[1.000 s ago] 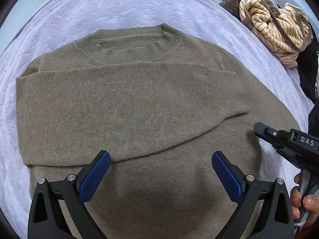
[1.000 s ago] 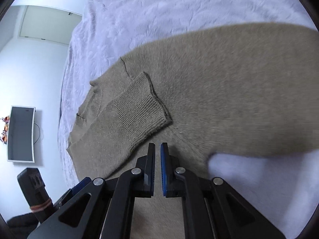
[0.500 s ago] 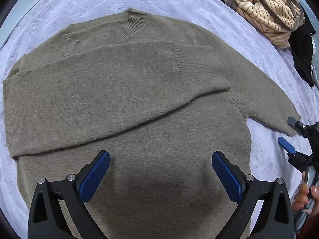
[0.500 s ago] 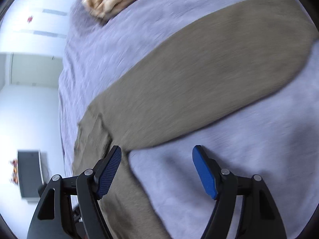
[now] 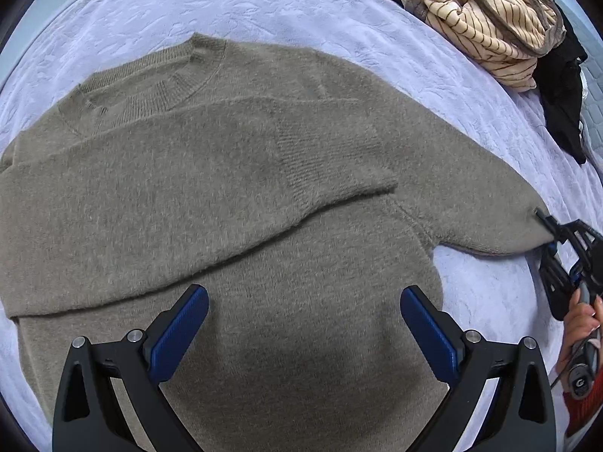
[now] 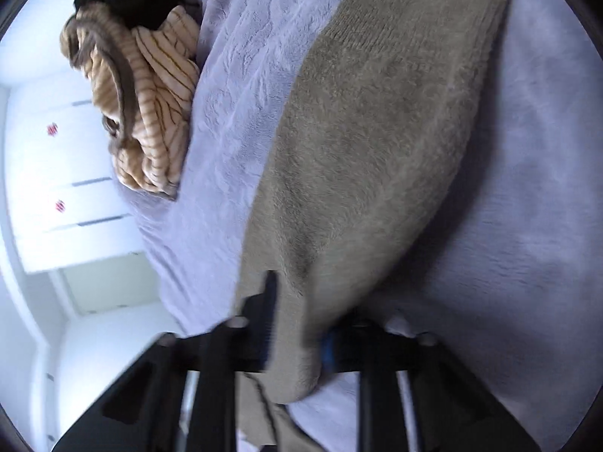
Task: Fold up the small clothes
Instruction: 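Grasp the other sleeve with the right tool and fold it across the body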
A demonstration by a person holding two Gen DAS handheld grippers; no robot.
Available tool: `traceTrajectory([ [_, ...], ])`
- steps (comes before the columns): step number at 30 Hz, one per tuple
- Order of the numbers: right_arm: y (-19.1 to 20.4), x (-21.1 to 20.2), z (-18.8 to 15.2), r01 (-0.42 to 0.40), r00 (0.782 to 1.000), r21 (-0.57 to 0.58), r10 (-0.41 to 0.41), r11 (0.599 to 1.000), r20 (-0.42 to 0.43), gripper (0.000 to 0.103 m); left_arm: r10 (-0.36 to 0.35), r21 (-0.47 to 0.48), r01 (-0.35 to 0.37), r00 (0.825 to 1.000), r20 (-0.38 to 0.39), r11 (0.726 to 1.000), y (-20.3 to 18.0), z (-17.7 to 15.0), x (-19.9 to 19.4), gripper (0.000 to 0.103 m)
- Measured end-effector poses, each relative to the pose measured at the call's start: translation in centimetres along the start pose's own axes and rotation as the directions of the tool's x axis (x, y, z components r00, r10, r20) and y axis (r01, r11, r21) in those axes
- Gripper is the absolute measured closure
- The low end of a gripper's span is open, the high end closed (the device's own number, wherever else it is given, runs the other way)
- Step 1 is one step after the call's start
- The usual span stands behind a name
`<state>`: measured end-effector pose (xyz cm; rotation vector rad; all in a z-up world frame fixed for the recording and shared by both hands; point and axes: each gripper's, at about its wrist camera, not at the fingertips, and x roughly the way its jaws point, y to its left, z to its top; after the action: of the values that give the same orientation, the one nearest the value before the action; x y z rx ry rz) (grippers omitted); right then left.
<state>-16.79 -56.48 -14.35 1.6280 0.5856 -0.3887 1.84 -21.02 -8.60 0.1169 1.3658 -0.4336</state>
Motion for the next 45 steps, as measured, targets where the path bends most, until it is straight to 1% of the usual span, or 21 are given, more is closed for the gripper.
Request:
traceTrajectory([
  [6,5.4,1.1,-0.8,-0.175,0.983,-0.095,0.168,0.980,-0.076,0.094,0.023,-0.029,-0.022,0.998,0.055,0.999,2.5,0.7,-1.5,0.001],
  [9,9.5,2.6,-2.6,-0.194,0.976,-0.223,0.166,0.955,-0.140,0.094,0.050,-0.051,-0.046,0.996,0.080,0.998,4.8,1.1,-2.3,0.001],
  [11,12.9,4.0,-4.8,-0.197,0.971,-0.346,0.135,0.917,-0.195,0.094,0.077,-0.064,-0.071,0.993,0.094,0.995,6.6,1.1,-2.7,0.001],
  [16,20.3,9.1,-13.9,-0.237,0.936,-0.645,-0.006,0.726,-0.351,0.094,0.131,-0.120,-0.119,0.987,0.096,0.986,11.7,0.2,-3.5,0.001],
  [20,21.7,13.8,-23.4,-0.278,0.878,-0.798,-0.196,0.535,-0.437,0.094,0.166,-0.180,-0.146,0.981,0.099,0.973,15.3,-0.8,-4.0,0.001],
  [22,20.4,16.6,-28.1,-0.271,0.841,-0.854,-0.323,0.444,-0.434,0.094,0.177,-0.208,-0.154,0.980,0.094,0.966,17.0,-1.4,-4.1,0.001],
  [25,16.9,20.6,-32.5,-0.175,0.792,-0.920,-0.504,0.351,-0.343,0.090,0.174,-0.260,-0.150,0.982,0.072,0.954,19.5,-2.3,-3.9,0.001],
  [26,15.7,21.6,-33.0,-0.140,0.771,-0.930,-0.552,0.340,-0.318,0.090,0.150,-0.252,-0.125,0.985,0.085,0.960,20.1,-2.5,-3.8,0.001],
  [27,14.3,21.8,-33.5,-0.105,0.750,-0.931,-0.587,0.350,-0.306,0.083,0.150,-0.258,-0.124,0.985,0.082,0.958,20.6,-2.7,-3.7,0.001],
  [28,13.5,22.0,-33.1,-0.085,0.744,-0.915,-0.585,0.394,-0.321,0.081,0.146,-0.258,-0.121,0.986,0.081,0.958,20.9,-2.9,-3.6,0.001],
  [31,13.6,21.0,-30.8,-0.056,0.770,-0.839,-0.511,0.540,-0.381,0.062,0.132,-0.241,-0.108,0.987,0.087,0.964,21.5,-3.3,-3.5,0.001],
  [32,13.8,20.4,-29.9,-0.045,0.789,-0.818,-0.482,0.574,-0.382,0.049,0.128,-0.236,-0.105,0.988,0.088,0.966,21.6,-3.2,-3.3,0.001],
  [33,14.0,19.8,-28.8,-0.033,0.812,-0.790,-0.444,0.612,-0.378,0.045,0.124,-0.232,-0.100,0.988,0.089,0.967,21.6,-3.1,-3.3,0.001],
  [35,14.4,19.4,-26.4,-0.010,0.845,-0.716,-0.377,0.698,-0.380,0.045,0.112,-0.232,-0.088,0.989,0.093,0.969,21.8,-3.2,-3.4,0.001],
  [38,14.1,20.6,-23.0,0.043,0.870,-0.575,-0.314,0.817,-0.381,0.046,0.095,-0.231,-0.069,0.990,0.100,0.971,22.0,-3.0,-3.7,0.001],
  [40,13.6,21.4,-21.6,0.059,0.881,-0.471,-0.268,0.880,-0.391,0.073,0.091,-0.230,-0.065,0.990,0.104,0.971,22.2,-3.2,-4.0,0.001],
  [41,14.0,21.6,-21.6,0.056,0.883,-0.473,-0.264,0.879,-0.387,0.095,0.089,-0.230,-0.062,0.990,0.107,0.971,22.8,-3.9,-4.6,0.001],
  [42,14.6,21.4,-22.3,0.046,0.887,-0.516,-0.272,0.856,-0.373,0.095,0.086,-0.231,-0.059,0.990,0.110,0.971,23.1,-4.1,-4.9,0.001],
  [43,16.0,21.4,-23.8,0.009,0.890,-0.592,-0.276,0.806,-0.362,0.095,0.082,-0.231,-0.054,0.990,0.116,0.971,23.4,-4.4,-5.3,0.001],
  [44,17.4,21.5,-25.6,-0.039,0.886,-0.663,-0.281,0.748,-0.369,0.095,0.080,-0.233,-0.050,0.989,0.123,0.971,23.7,-4.7,-5.6,0.001],
  [45,19.0,21.6,-28.0,-0.099,0.873,-0.743,-0.300,0.662,-0.384,0.095,0.080,-0.235,-0.047,0.988,0.132,0.971,24.0,-5.0,-6.0,0.001],
])
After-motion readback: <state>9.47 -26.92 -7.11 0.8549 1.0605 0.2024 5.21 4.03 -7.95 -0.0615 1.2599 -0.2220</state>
